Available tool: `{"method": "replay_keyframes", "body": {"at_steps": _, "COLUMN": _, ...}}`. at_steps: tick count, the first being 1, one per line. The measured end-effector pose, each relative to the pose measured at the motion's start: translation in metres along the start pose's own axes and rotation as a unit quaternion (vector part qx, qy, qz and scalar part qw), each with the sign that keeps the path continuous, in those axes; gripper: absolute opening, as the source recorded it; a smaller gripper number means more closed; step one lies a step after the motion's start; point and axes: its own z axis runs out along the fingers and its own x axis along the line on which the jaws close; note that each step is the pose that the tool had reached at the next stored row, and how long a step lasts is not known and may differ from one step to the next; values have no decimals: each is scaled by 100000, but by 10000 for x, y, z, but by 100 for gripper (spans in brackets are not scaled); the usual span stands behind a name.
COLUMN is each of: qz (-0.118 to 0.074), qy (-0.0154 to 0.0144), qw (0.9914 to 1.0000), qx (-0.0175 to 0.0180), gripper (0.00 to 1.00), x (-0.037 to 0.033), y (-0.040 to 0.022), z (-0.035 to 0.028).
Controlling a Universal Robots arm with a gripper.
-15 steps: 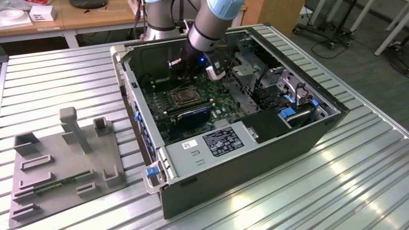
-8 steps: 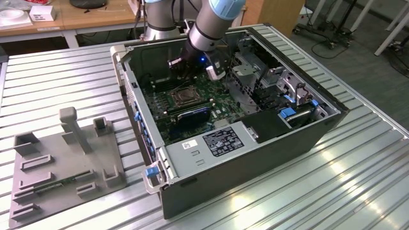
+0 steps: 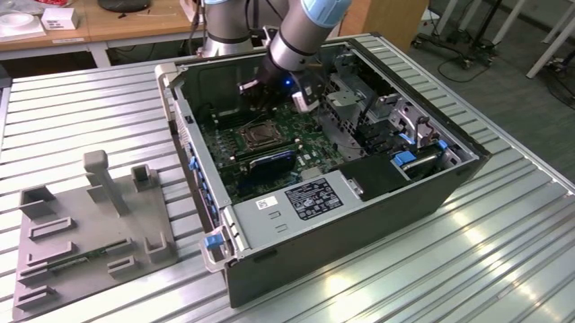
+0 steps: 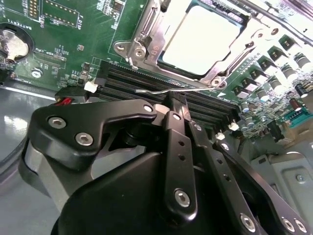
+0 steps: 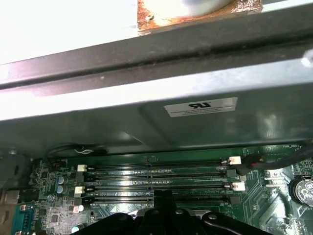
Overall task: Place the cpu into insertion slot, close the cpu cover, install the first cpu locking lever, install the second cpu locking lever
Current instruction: 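Install the first cpu locking lever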
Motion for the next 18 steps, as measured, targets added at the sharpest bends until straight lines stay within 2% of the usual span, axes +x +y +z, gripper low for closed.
{"method": "replay_keyframes", "body": {"at_steps": 5, "qz": 195, "qy": 586, "qw": 99998, "qx": 24, "gripper": 11, "x": -57, "y": 7, "z": -13}}
{"method": "replay_keyframes", "body": {"at_steps": 14, "qz": 290, "qy": 603, "qw": 99998, "qx": -1, "gripper": 11, "x": -61, "y": 25, "z": -8}}
{"method": "replay_keyframes", "body": {"at_steps": 18, "qz": 287, "qy": 601, "qw": 99998, "qx": -1, "gripper": 11, "x": -84, "y": 27, "z": -9}}
